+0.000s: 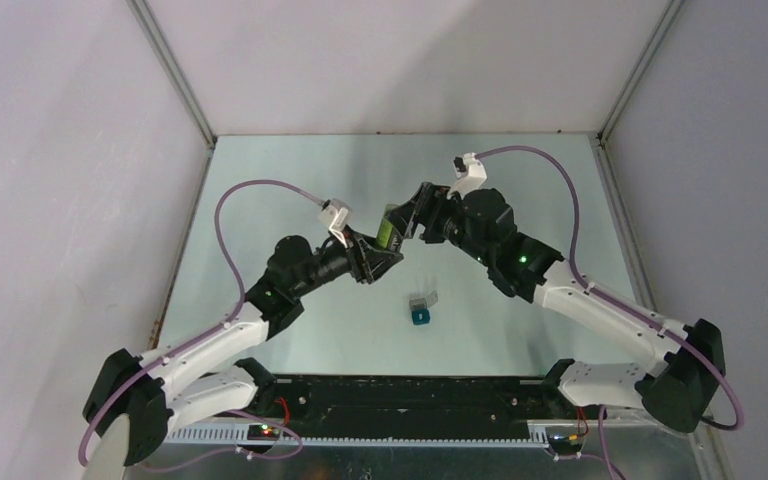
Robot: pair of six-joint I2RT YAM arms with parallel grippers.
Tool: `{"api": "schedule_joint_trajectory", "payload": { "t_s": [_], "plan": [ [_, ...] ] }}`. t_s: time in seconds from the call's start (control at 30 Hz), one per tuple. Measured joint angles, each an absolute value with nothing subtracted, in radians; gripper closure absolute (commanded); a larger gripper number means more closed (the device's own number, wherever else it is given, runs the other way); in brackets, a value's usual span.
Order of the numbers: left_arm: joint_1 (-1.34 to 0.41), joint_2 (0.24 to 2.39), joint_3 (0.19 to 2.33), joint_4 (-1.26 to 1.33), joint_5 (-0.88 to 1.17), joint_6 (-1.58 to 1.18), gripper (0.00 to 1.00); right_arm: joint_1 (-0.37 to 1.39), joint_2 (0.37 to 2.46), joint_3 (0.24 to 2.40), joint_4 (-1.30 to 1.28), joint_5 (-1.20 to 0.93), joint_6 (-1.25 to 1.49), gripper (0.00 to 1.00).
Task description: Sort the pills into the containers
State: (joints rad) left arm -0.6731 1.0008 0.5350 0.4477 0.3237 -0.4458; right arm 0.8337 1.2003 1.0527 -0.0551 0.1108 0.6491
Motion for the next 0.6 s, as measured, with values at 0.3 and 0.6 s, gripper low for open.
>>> {"api": "schedule_joint_trajectory", "payload": {
  "t_s": [0.3,0.6],
  "plan": [
    [-0.687,1.029,0.533,0.447,0.315,-0.447,1.0,0.789,1.259,1.079,-0.03,0.035,0.696,0.66],
    [-0.69,1.029,0.533,0.46,0.334,-0.453,1.0,0.657,1.263,1.067,0.02,-0.331,0.605,0.77]
  ]
}}
